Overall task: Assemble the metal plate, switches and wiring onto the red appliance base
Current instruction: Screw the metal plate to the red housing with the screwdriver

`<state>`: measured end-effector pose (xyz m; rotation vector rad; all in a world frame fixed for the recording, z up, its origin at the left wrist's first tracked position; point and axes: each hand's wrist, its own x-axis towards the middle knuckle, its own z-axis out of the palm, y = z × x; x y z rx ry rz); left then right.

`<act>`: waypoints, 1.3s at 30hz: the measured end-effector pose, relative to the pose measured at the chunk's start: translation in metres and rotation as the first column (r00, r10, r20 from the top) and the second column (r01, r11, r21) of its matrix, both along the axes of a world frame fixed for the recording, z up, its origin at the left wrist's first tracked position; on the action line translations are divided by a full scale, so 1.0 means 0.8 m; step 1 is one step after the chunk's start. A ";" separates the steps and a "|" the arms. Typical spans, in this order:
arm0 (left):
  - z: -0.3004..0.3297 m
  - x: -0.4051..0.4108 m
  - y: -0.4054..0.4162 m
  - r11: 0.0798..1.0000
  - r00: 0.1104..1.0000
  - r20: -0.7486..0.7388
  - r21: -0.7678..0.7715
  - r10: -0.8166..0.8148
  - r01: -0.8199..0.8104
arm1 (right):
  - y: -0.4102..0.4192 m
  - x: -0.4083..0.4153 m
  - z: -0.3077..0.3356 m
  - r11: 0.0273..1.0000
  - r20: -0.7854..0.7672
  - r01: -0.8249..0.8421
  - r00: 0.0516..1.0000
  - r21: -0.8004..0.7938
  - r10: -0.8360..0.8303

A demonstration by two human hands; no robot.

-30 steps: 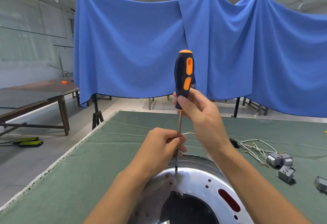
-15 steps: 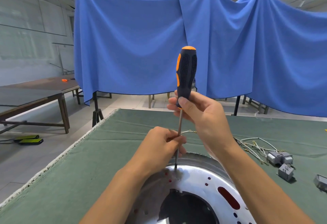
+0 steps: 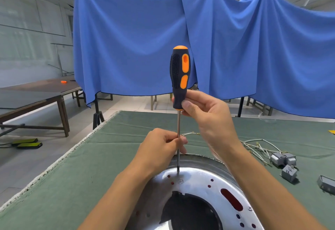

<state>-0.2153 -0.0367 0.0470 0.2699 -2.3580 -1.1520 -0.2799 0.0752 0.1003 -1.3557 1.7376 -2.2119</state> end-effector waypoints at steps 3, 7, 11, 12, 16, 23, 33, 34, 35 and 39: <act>0.000 0.001 -0.001 0.998 0.999 0.004 0.024 -0.051 0.051 | 0.001 0.001 0.001 0.999 -0.039 -0.020 0.999 0.040 0.022; -0.001 0.001 -0.002 0.995 0.996 0.016 0.037 -0.092 0.091 | 0.002 0.001 0.002 0.997 -0.079 -0.003 0.997 0.075 0.009; -0.004 -0.002 -0.001 0.997 0.996 0.036 -0.023 -0.079 0.080 | -0.003 0.004 -0.002 0.985 -0.076 0.172 0.983 0.032 -0.170; -0.004 -0.002 -0.001 0.996 0.996 0.042 -0.044 -0.075 0.076 | -0.005 0.005 -0.004 0.977 -0.077 0.213 0.974 0.025 -0.211; -0.003 -0.002 0.002 0.992 0.994 0.071 -0.081 -0.087 0.093 | -0.003 0.003 -0.004 0.987 -0.078 0.148 0.987 0.064 -0.143; -0.003 0.000 0.004 0.992 0.990 0.106 -0.076 -0.094 0.103 | -0.003 0.002 -0.001 1.000 0.051 0.003 0.999 -0.027 -0.001; -0.003 0.000 0.002 0.992 0.993 0.096 -0.098 -0.073 0.083 | 0.008 0.000 0.006 0.992 0.041 -0.111 0.993 -0.053 0.113; -0.003 0.000 0.003 0.992 0.993 0.096 -0.103 -0.069 0.079 | 0.009 0.000 0.009 0.992 0.044 -0.108 0.993 -0.059 0.111; -0.004 0.000 0.003 0.991 0.993 0.097 -0.107 -0.065 0.075 | 0.009 0.000 0.010 0.994 0.043 -0.089 0.995 -0.067 0.092; -0.005 0.000 0.003 0.992 0.993 0.109 -0.110 -0.053 0.065 | 0.003 0.006 0.010 0.992 0.015 0.080 0.997 -0.102 -0.079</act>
